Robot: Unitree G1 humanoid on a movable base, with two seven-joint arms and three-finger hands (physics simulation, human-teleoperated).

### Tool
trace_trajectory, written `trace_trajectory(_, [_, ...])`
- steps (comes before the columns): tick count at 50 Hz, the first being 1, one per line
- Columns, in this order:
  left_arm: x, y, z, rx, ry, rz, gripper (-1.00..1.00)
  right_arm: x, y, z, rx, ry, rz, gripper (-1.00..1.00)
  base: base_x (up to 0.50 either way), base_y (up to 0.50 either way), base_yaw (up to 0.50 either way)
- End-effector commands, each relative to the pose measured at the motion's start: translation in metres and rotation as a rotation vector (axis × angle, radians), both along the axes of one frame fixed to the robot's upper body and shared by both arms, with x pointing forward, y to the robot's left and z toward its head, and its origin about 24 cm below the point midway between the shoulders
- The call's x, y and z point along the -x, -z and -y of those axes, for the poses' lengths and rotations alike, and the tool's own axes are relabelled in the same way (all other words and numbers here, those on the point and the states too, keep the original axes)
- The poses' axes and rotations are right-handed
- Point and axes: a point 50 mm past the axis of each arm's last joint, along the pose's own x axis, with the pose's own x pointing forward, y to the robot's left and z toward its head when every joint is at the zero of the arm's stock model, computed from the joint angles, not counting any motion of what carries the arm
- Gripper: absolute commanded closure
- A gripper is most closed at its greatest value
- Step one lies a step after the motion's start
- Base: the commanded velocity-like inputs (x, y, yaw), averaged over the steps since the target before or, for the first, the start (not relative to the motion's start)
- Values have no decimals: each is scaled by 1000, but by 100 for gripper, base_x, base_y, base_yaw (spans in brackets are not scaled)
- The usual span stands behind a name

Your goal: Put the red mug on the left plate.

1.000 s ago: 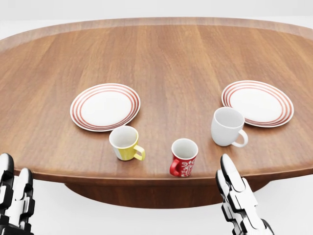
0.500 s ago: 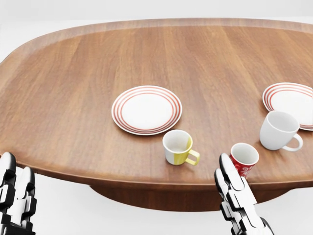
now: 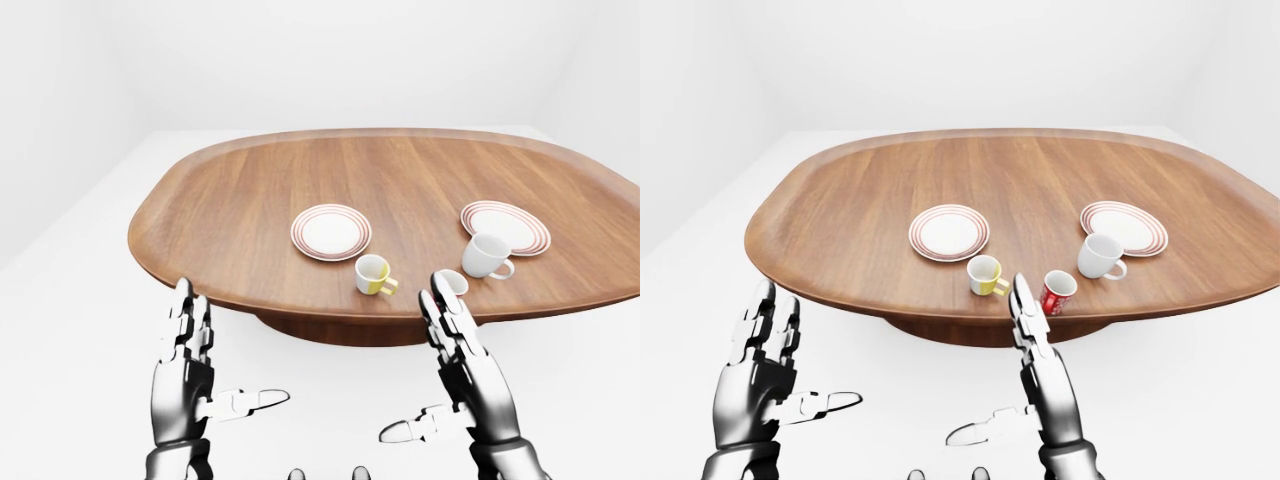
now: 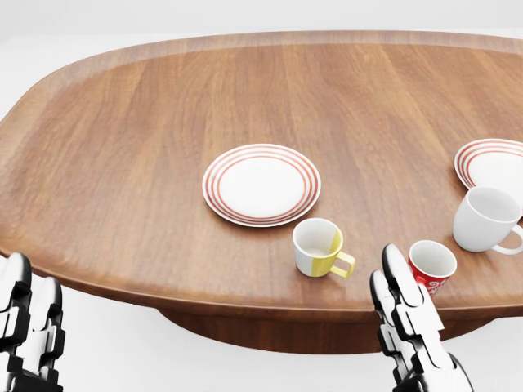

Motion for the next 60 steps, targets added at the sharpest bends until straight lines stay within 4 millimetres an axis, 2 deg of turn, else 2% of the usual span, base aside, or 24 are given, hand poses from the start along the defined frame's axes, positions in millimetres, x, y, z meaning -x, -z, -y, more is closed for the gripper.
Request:
trace_trajectory(1, [-1, 2, 4, -6, 11, -9, -100, -4, 0, 0, 5, 27, 11, -100, 0, 0, 0])
trace_trajectory(14, [-1, 3, 4, -7, 12, -13, -100, -4, 0, -3, 27, 5, 12, -100, 0, 0, 0])
trace_trajectory(60, [-5, 0, 4, -6, 28, 7, -100, -5, 2, -6, 37, -36, 5, -100, 50, 8, 0])
